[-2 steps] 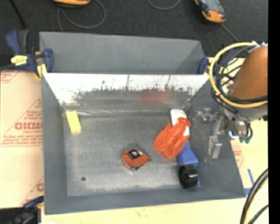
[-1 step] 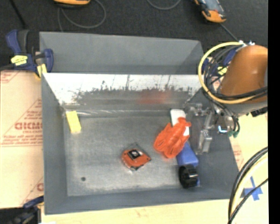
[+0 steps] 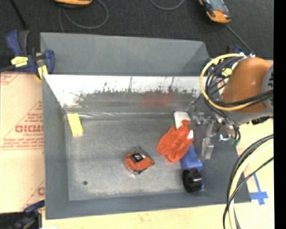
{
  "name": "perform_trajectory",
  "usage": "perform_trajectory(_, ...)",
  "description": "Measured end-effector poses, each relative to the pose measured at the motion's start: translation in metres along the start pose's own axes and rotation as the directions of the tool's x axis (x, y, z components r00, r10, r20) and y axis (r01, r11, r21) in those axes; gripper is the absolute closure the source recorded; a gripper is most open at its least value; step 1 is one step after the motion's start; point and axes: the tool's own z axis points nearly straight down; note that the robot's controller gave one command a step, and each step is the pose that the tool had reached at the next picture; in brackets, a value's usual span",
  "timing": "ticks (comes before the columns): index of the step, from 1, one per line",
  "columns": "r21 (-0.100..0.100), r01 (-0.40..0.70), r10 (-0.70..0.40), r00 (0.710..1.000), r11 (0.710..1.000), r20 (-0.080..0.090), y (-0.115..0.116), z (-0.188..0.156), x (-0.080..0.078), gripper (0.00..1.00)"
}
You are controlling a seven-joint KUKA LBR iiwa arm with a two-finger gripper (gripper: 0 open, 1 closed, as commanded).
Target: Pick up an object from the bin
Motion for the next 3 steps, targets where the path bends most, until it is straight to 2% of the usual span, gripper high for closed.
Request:
perform_trajectory(1,0.001,0.158,-0.158,0.987,0.987,-0.003,0.004,0.034,-0.029,0.0)
perform_trajectory(2,-0.001,0.283,-0.283,0.959,0.959,0.002,0.006,0.046,-0.046,0.0)
perform_trajectory(3,-0.002,0.166,-0.166,0.986,0.986,0.002,0.015,0.048,-0.056,0.0)
